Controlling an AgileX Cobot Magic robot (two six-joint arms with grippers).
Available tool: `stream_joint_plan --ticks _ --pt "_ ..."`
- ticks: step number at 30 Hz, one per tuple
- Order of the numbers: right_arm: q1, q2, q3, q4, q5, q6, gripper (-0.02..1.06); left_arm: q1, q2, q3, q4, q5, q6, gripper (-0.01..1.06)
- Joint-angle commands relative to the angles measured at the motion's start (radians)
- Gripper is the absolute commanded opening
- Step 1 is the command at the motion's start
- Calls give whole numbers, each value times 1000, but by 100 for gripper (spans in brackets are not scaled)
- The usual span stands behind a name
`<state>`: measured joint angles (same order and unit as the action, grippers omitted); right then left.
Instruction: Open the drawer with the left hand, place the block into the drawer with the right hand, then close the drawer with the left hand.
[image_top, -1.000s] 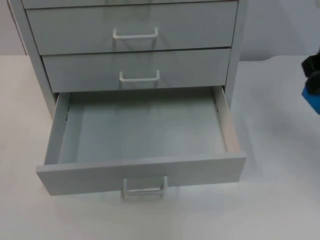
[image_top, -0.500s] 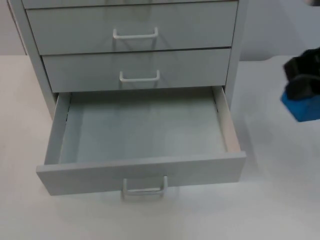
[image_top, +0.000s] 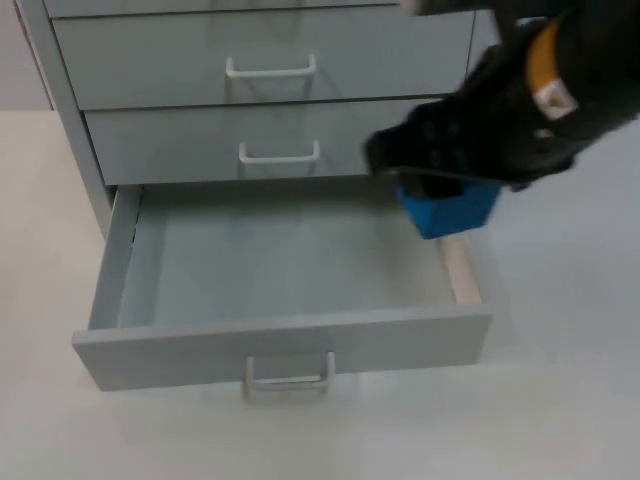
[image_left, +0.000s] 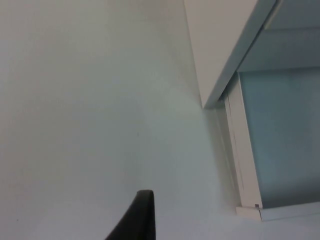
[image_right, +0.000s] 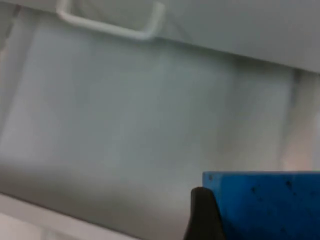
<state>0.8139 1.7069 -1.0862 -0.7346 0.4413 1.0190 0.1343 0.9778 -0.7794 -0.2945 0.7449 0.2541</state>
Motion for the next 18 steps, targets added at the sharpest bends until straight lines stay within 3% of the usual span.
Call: stream_joint_plan --ticks 1,5,6,10,11,15,16,18 --pt "35 49 -41 -91 -7 97 0 3 -7 6 -11 -2 4 105" --pt "56 161 -89 -268 -14 311 0 3 -7 6 -11 -2 4 105" --pt "56 161 -89 -268 -14 311 0 3 -7 6 -11 -2 4 105" --pt "56 265 -111 -426 -20 500 0 3 -7 6 -11 0 4 105" --pt "56 265 -111 -426 -20 500 0 3 -7 6 -11 0 4 105" --pt "56 354 -120 -638 -46 760 0 3 -7 6 -15 0 4 105" --pt "56 354 -120 -638 -46 760 0 3 -7 6 -15 0 4 105" --pt "56 390 -120 -725 -46 856 0 3 -7 6 -16 0 4 105"
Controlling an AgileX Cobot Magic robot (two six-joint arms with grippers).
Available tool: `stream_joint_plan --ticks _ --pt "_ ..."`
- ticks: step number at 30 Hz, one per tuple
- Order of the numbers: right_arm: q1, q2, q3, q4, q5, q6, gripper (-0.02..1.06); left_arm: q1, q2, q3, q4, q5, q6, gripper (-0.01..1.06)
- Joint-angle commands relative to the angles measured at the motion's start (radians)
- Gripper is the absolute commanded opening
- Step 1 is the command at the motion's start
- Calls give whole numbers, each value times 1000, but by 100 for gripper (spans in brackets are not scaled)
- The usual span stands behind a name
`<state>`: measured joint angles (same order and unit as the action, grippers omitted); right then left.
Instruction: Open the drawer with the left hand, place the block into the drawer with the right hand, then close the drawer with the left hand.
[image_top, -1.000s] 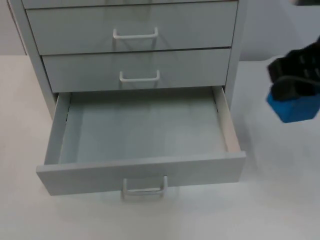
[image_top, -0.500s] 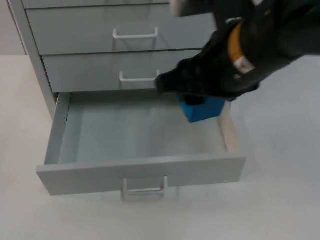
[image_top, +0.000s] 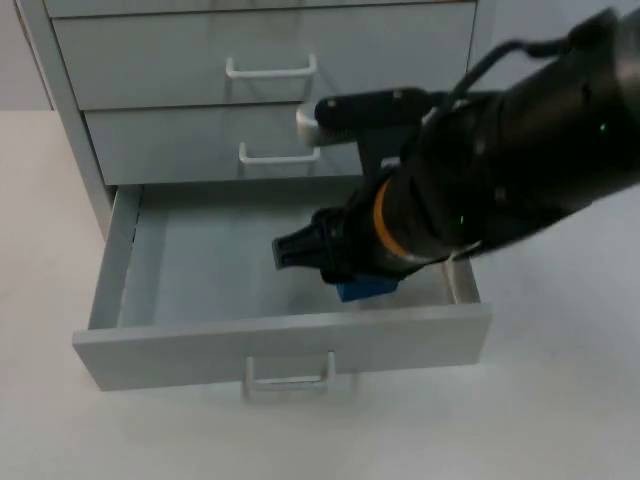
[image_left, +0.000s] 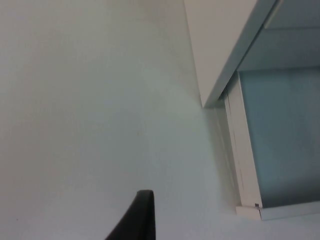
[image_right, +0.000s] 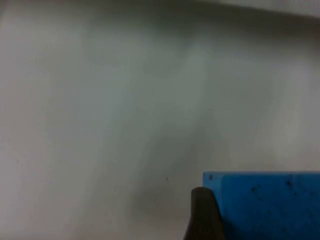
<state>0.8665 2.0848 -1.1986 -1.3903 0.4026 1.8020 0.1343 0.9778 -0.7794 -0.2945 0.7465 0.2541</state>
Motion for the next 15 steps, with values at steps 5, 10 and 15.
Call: stream_joint_plan --ticks 5,10,15 --pt "3 61 -8 -168 5 200 1 3 -7 6 -17 -1 4 105" --pt "3 86 -8 -210 27 254 11 3 -7 6 -20 -1 4 105" --pt "3 97 -8 -212 29 261 43 3 -7 6 -20 -1 4 105"
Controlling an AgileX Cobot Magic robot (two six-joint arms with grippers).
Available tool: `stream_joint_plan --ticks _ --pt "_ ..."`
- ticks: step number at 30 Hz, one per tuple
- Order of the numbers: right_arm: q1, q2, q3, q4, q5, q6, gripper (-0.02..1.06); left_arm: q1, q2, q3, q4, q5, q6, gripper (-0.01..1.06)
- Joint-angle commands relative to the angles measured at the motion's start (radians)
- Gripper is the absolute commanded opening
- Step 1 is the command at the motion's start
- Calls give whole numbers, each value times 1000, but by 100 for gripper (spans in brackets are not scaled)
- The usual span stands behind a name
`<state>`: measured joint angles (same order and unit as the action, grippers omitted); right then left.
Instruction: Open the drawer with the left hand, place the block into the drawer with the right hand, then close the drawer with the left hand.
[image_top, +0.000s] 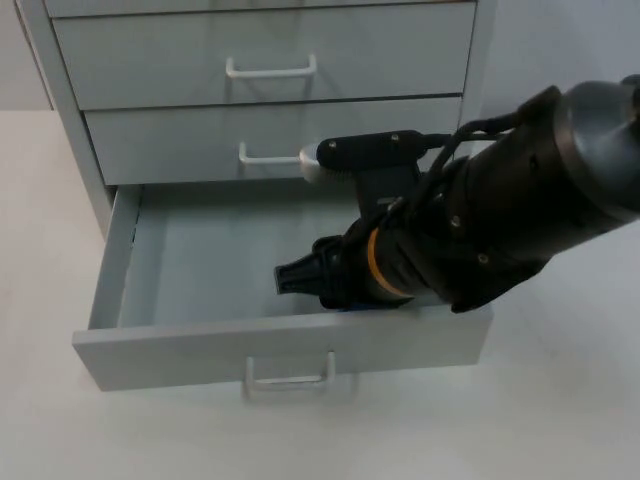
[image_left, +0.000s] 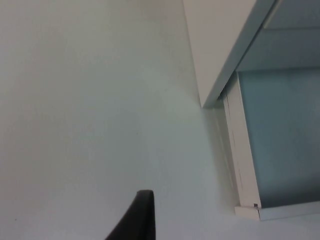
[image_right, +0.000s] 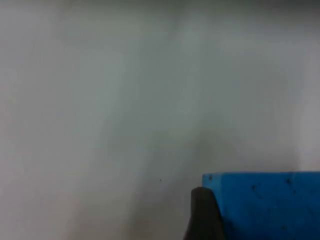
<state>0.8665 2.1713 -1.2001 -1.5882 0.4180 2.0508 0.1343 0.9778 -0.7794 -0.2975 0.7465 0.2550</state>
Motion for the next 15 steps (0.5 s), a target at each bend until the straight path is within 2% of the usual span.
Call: stream_joint_plan --ticks 1,2,4,6,12,13,15 --pt "3 10 -6 -14 21 12 50 3 -7 6 -17 -1 3 105" --pt "3 10 -6 -14 21 12 50 3 -7 6 -17 -1 3 105" --pt "3 10 -8 -14 40 12 63 3 -7 6 -17 -1 3 105" --pt "3 -3 -8 -14 42 12 70 3 -7 6 -17 -1 3 105" --pt "3 -76 -15 -10 39 0 70 3 -7 6 -19 -1 3 105" --pt "3 -99 -15 10 34 -18 70 3 -7 6 -19 -1 3 105" --pt "7 -180 -15 127 7 -122 70 3 -7 6 -19 -1 3 105"
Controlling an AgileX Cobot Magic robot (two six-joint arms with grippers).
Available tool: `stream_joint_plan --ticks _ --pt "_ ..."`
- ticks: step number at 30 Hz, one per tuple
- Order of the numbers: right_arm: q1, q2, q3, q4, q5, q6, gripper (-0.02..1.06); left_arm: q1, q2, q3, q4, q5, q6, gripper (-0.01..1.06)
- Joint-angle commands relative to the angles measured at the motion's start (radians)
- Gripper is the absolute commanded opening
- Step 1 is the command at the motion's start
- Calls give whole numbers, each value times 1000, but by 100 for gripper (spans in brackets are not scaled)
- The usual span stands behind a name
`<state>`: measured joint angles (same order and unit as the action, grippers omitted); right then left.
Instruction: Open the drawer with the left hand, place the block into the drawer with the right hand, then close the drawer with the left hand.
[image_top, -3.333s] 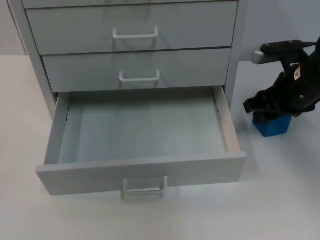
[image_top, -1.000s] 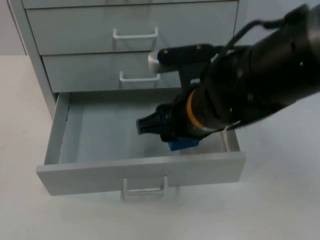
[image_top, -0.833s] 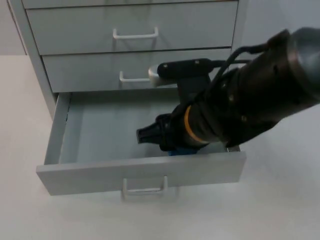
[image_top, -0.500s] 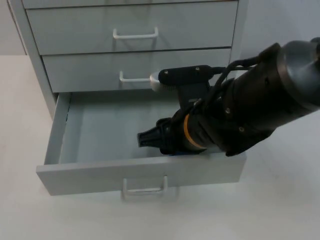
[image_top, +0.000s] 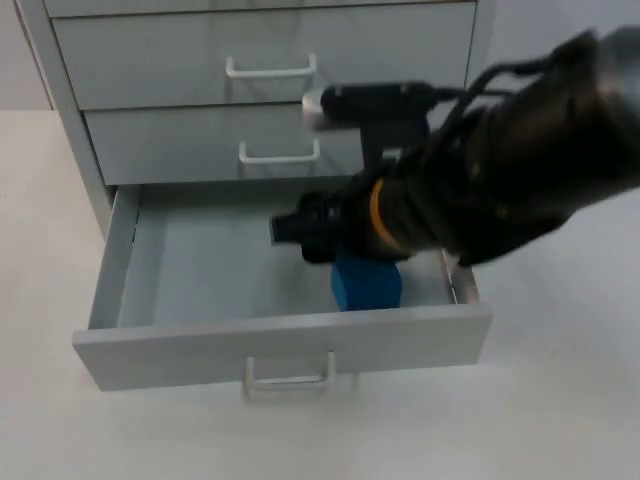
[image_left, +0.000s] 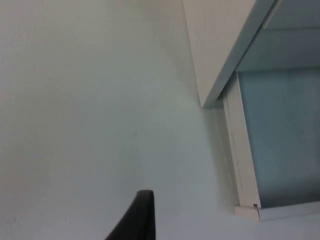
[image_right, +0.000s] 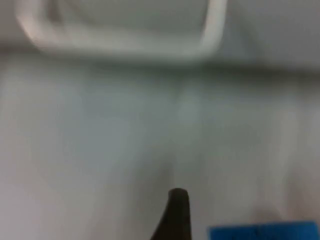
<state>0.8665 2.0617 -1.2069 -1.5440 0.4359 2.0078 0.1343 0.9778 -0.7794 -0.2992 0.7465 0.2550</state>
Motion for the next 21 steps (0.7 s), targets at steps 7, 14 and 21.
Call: stream_joint_plan --ticks 7,14,21 --pt "31 -204 -3 471 -15 -533 70 3 -7 6 -18 -1 3 105" --pt "54 -324 120 742 10 -820 70 3 -7 6 -18 -1 3 105" --pt "54 -453 283 742 13 -824 70 3 -7 6 -25 1 3 105"
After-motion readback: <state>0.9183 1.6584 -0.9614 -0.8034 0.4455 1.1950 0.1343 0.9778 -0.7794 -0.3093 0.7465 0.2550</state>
